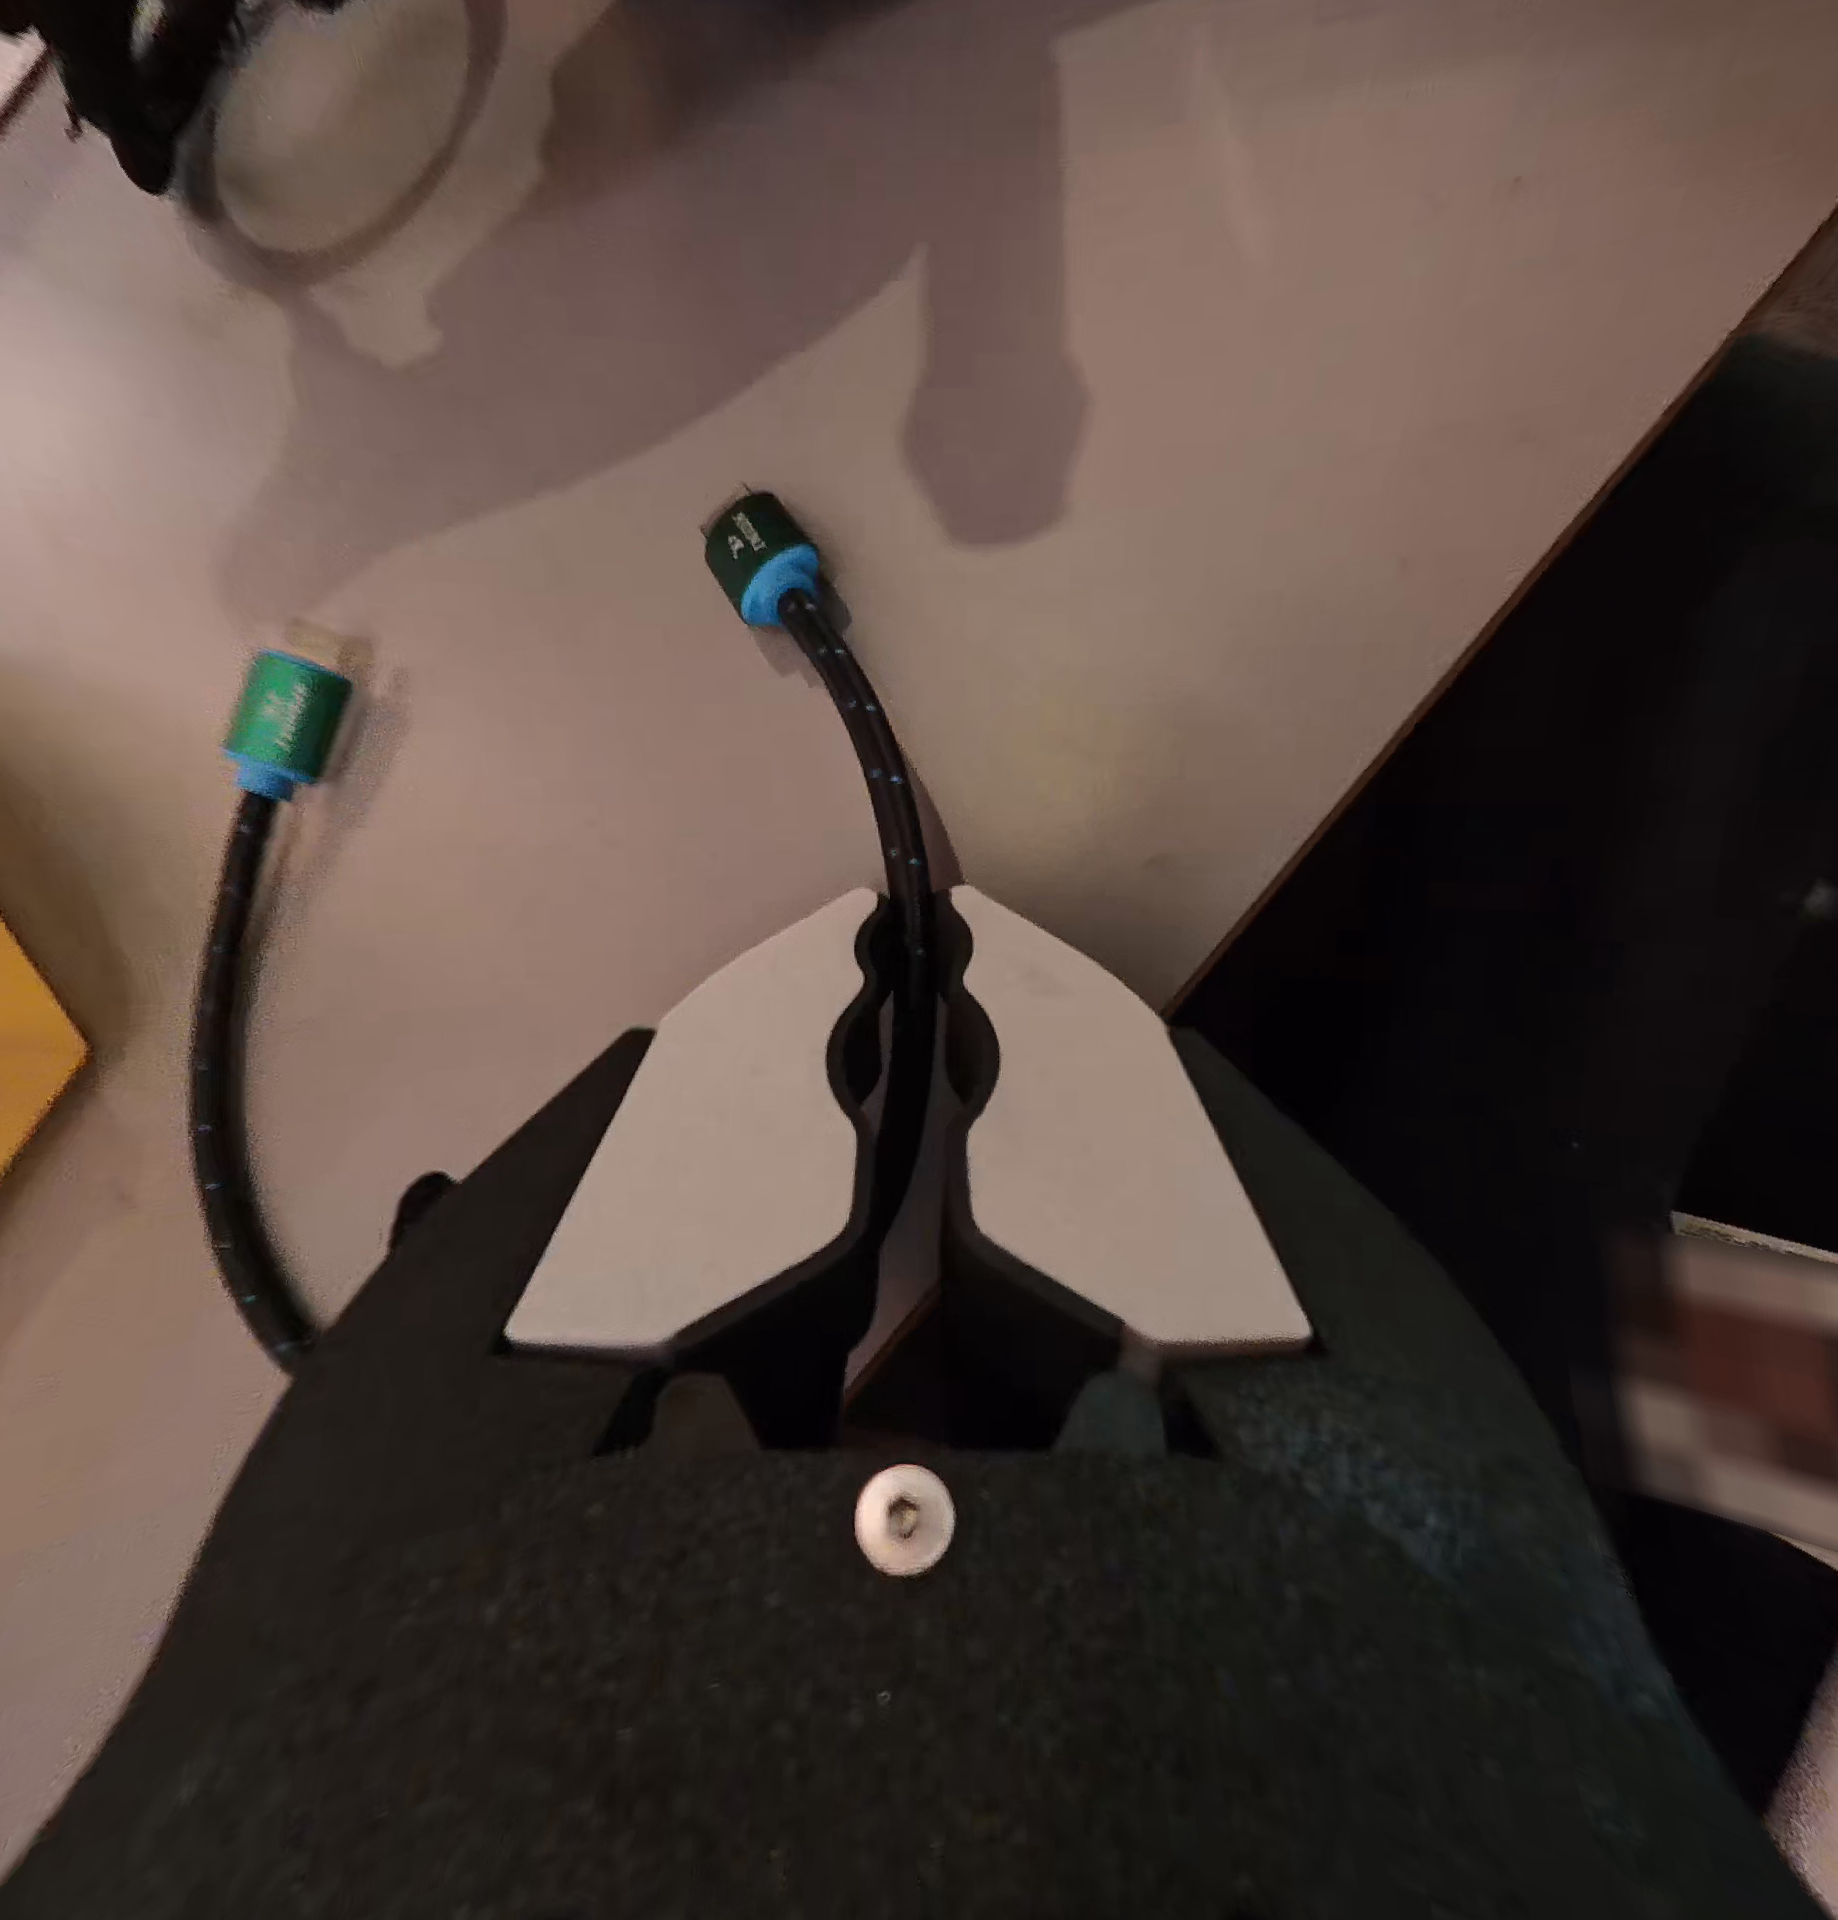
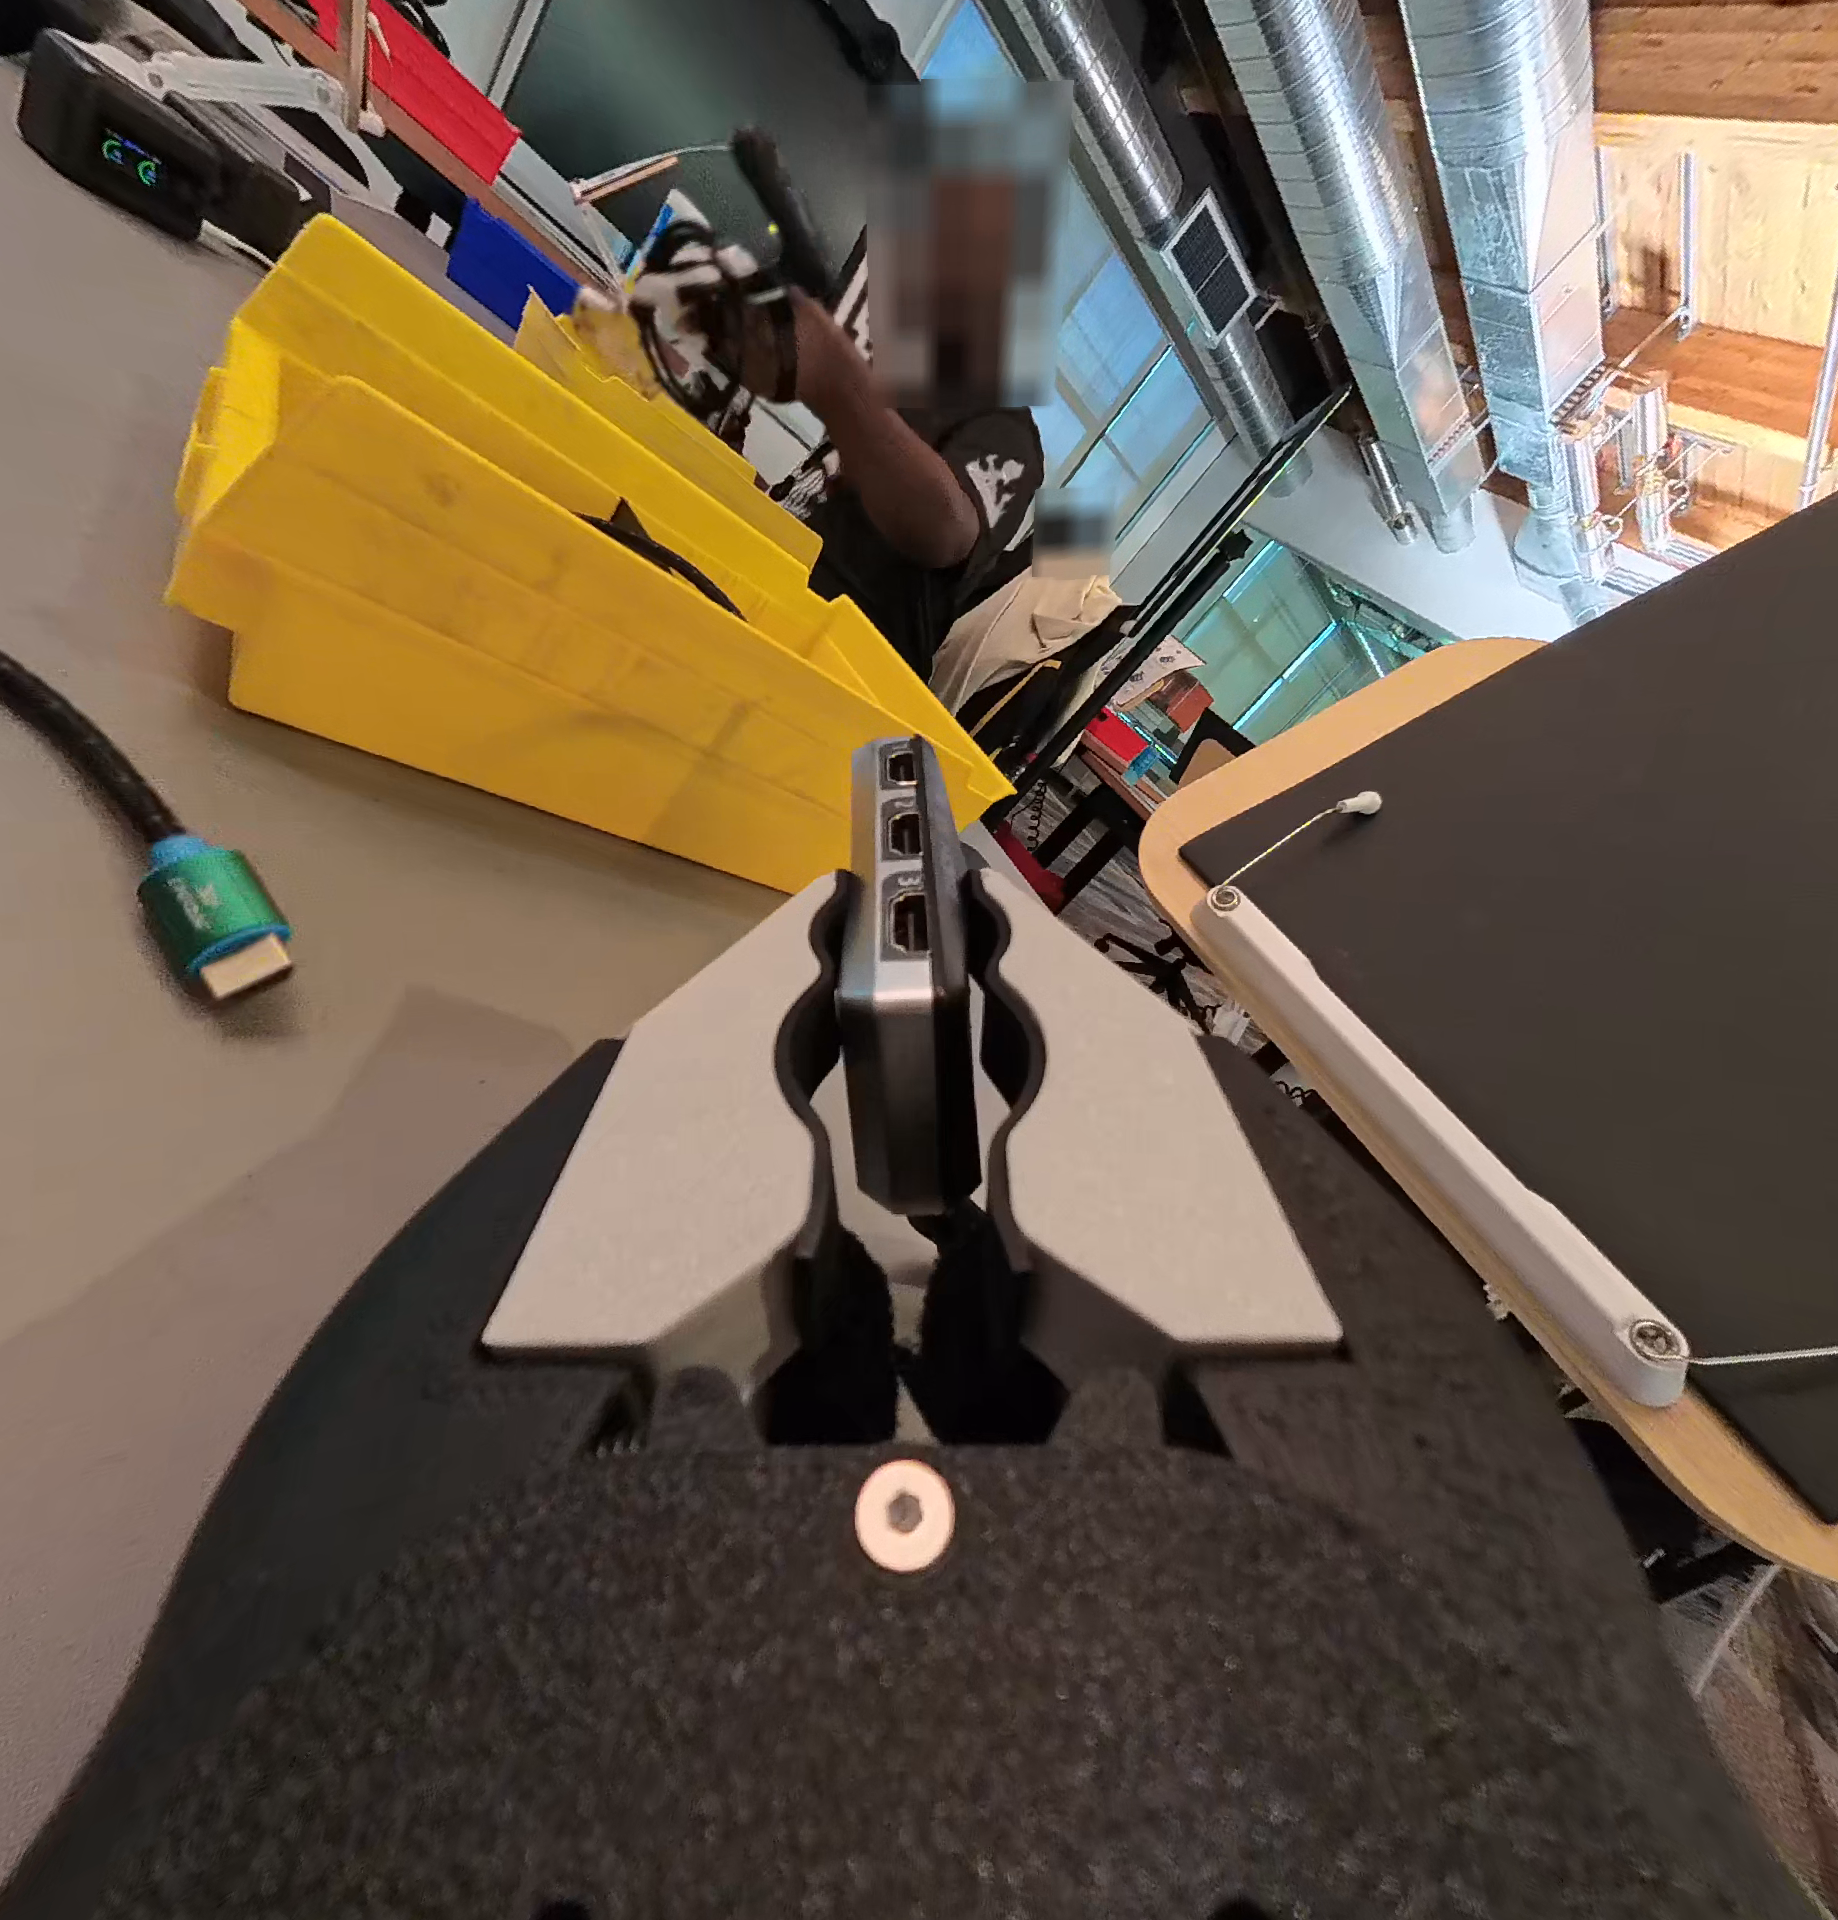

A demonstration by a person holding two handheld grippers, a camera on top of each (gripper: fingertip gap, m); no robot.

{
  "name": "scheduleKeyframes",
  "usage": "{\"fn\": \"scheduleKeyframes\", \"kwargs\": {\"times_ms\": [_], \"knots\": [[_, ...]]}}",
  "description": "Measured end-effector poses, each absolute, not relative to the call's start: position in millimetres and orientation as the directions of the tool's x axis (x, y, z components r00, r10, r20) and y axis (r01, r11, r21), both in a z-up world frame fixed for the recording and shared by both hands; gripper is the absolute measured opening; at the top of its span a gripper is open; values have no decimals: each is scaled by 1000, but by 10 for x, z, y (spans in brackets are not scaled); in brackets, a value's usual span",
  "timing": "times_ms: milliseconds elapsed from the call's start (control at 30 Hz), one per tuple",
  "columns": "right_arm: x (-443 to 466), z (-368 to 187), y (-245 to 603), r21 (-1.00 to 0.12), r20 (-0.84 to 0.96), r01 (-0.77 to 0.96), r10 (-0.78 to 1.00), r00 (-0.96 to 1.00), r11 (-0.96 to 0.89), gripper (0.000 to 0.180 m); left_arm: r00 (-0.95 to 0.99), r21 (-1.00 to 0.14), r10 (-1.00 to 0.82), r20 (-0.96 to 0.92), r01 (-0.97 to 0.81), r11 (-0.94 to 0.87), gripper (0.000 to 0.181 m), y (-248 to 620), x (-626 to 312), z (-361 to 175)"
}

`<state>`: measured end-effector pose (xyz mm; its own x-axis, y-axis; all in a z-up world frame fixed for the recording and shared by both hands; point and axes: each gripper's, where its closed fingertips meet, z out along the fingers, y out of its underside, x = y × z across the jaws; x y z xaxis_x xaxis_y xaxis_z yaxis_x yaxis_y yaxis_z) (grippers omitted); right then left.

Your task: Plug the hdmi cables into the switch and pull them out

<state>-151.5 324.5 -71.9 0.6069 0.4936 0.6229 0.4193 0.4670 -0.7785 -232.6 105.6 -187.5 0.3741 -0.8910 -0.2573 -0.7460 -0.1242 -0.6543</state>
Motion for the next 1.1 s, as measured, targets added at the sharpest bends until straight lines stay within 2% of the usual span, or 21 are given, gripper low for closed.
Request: {"fn": "scheduleKeyframes", "kwargs": {"times_ms": [133, 267, 433, 567, 667, 733, 767, 800, 833, 933, 1100], "knots": [[-1525, -731, 3244, -777, 625, 423, 497, 602, 466, 21, 482, -706, -873, -80, -646, -292, 8, 1098, -2395, -1859], [-1538, -739, 3249, -776, 628, 426, 499, 598, 466, 21, 614, -771, -785, 79, -461, -438, 26, 1173, -2441, -1746], [-1553, -749, 3256, -772, 633, 433, 497, 594, 466, 21, 741, -847, -671, 14, -348, -401, 47, 1311, -2342, -1584], [-1552, -745, 3257, -776, 627, 427, 501, 597, 464, 21, 804, -817, -591, -64, -382, -432, 52, 1386, -2235, -1661], [-1548, -741, 3257, -780, 622, 422, 502, 600, 463, 21, 814, -780, -580, -8, -368, -506, 51, 1329, -2175, -1811], [-1548, -740, 3258, -782, 620, 418, 504, 601, 462, 21, 820, -783, -572, 1, -356, -511, 45, 1304, -2185, -1840], [-1550, -739, 3259, -783, 618, 417, 506, 602, 462, 21, 818, -792, -575, -8, -356, -496, 35, 1301, -2191, -1823], [-1551, -741, 3261, -784, 618, 416, 507, 601, 462, 21, 809, -799, -587, -8, -358, -483, 12, 1290, -2183, -1809], [-1555, -741, 3263, -784, 617, 415, 508, 601, 462, 21, 801, -799, -598, -3, -361, -481, 7, 1280, -2173, -1808], [-1563, -745, 3267, -783, 619, 417, 508, 599, 462, 21, 758, -813, -652, 29, -361, -456, 7, 1224, -2077, -1740], [-1550, -729, 3269, -782, 618, 412, 503, 604, 467, 21, 562, -896, -827, -35, -384, -223, 7, 943, -1685, -1121]]}}
